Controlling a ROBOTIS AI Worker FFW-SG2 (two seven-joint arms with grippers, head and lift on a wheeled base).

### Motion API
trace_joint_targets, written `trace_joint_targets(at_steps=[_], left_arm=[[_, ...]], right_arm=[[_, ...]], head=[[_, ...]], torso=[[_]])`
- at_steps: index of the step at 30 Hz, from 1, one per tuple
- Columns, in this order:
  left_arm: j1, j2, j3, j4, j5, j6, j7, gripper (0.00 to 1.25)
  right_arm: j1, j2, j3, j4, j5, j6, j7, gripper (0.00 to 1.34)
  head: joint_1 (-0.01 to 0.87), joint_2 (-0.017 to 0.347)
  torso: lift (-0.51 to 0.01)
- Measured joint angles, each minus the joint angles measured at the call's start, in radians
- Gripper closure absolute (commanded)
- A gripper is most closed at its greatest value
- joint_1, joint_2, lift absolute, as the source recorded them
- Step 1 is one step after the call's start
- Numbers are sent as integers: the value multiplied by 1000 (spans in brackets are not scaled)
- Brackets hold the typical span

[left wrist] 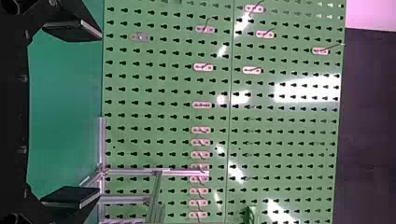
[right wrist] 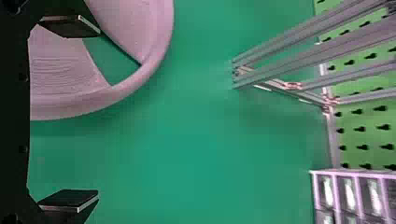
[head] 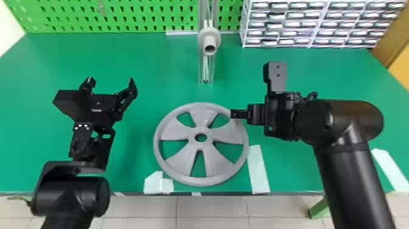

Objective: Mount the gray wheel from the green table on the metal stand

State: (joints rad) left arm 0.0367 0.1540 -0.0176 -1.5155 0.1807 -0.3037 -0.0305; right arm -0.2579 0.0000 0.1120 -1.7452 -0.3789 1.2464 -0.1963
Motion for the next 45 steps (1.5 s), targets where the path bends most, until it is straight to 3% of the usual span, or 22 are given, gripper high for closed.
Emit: trace_joint_targets(at_steps=[25,45], left_arm=[[-7,5,-14,3,-10,0,3,116],[-27,33,-52,19,-2,0,9,116]], right_arm=[[-32,0,-27,75,-3,154,0,85],[-32,0,-22,139,-29,175,0,87]], head=[[868,52],[868,52]], torso=[[-93],[-93]])
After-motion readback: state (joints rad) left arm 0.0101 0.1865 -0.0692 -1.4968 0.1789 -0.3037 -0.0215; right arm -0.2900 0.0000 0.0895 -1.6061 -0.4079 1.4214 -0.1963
